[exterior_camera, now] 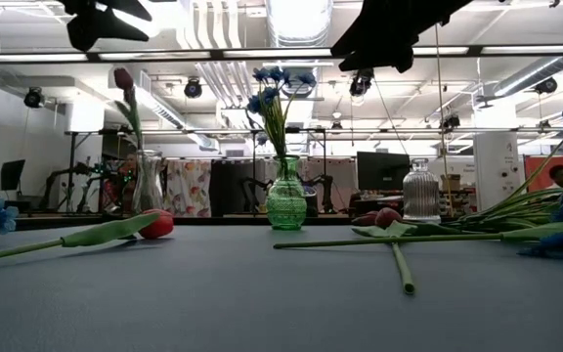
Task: Sort flowers into vase by color
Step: Put the center pink flower into the right transparent vase
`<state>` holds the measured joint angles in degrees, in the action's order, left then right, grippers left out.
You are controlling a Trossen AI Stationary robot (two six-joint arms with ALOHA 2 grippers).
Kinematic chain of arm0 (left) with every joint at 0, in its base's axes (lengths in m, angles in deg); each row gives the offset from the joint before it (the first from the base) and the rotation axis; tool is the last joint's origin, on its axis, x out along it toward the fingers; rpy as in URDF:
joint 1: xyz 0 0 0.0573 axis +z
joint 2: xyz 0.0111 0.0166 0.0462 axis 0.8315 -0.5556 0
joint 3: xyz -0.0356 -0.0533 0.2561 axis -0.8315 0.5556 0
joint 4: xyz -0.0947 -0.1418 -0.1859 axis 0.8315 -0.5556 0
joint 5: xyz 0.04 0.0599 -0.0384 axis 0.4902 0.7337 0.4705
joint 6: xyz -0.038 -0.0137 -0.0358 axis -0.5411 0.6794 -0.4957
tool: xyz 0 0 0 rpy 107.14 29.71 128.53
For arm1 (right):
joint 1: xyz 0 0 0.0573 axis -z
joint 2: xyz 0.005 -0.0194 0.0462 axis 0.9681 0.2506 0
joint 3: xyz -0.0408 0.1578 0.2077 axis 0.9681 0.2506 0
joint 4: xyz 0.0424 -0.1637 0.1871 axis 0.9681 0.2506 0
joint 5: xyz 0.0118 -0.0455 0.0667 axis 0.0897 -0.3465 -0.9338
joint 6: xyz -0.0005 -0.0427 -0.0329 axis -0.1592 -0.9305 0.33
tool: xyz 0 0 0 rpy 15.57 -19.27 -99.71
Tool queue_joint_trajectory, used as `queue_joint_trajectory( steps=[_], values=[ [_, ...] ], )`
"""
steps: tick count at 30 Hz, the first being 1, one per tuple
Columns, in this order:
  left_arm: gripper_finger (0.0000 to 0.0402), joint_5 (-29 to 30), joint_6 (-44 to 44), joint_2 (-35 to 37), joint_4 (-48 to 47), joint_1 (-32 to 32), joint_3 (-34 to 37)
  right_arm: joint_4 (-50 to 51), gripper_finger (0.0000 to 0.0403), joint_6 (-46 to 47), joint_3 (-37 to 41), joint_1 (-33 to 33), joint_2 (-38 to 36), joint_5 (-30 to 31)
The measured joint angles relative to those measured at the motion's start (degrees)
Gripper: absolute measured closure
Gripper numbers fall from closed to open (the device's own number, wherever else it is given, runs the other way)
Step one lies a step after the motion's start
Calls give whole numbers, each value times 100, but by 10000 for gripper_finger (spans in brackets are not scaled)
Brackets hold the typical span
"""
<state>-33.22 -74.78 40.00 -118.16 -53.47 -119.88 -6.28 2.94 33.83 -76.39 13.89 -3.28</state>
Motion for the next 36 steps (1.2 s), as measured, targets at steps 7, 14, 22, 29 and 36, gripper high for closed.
queue_joint_trajectory(
  steps=[7,14,22,29,36],
  values=[
    [228,1584,-2154,-886,-789,-2407,-163,74,184,93,0,-9,1,-99],
    [228,2007,-4791,-2195,-2056,-4000,-590,143,184,208,0,-117,1,-302],
    [228,998,-6420,-3908,-2130,-4174,-625,140,184,264,0,-271,1,-302],
    [228,571,-7150,-5127,-1916,-4159,-693,141,184,297,0,-339,1,-304],
    [208,657,-7132,-5903,-1839,-4134,-1159,139,184,302,0,-426,1,-323]
  ],
)
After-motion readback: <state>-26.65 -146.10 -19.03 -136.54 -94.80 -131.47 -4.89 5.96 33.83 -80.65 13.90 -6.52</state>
